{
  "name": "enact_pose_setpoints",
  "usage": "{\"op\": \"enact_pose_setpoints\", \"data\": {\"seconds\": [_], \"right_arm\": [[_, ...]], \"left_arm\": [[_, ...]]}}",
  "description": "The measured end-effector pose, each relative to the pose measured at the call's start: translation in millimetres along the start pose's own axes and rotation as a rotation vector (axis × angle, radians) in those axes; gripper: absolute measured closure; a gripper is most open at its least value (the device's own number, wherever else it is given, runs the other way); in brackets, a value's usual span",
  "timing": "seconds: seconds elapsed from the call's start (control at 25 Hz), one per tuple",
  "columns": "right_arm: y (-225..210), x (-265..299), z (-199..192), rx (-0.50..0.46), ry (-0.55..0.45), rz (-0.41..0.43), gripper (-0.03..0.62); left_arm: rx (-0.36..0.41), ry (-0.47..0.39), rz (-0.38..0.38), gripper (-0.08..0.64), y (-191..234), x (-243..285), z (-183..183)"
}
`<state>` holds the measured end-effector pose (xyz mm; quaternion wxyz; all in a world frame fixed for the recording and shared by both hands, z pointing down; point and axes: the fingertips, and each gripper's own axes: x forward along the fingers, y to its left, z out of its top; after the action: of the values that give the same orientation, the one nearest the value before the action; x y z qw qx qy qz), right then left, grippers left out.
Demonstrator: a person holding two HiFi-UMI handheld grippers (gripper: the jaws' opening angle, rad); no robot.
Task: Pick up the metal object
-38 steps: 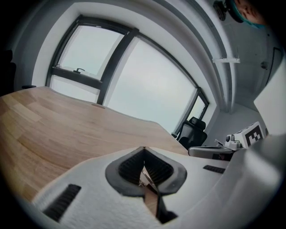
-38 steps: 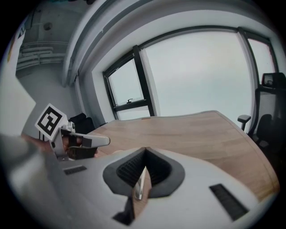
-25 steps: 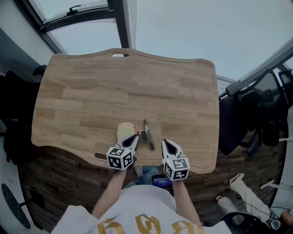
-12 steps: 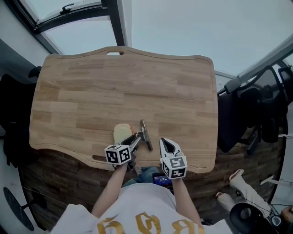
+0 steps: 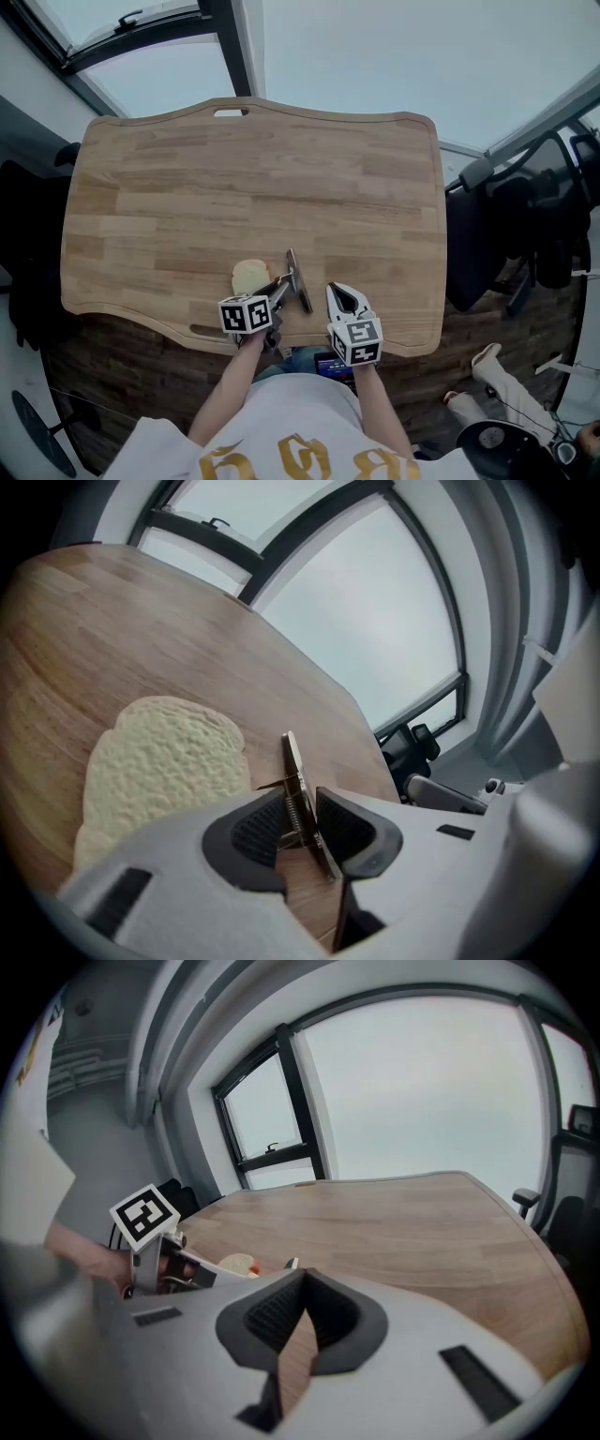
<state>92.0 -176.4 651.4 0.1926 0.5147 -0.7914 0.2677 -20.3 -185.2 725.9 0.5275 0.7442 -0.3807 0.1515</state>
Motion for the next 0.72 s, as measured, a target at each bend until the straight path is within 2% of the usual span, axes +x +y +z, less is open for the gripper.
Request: {"op": "enact_pose_setpoints", "data": {"seconds": [0.28, 0.52, 0.72], "right_arm": [[-1.8, 4.6, 5.2, 0.007, 0.002, 0.005, 0.581], [-4.5, 2.3, 4.2, 0.013, 0.006, -0.009, 0.581], [-3.6, -3.9, 2.9, -0.001, 0.003, -0.013, 0.581]], "left_arm": [[-0.138, -0.014, -0.068, 0.517, -3.5, 4.4, 2.3], [-0.167, -0.009, -0.077, 0.522, -3.9, 5.3, 2.9], [-0.170, -0.068, -0.088, 0.526, -4.8, -3.8, 11.3]]}}
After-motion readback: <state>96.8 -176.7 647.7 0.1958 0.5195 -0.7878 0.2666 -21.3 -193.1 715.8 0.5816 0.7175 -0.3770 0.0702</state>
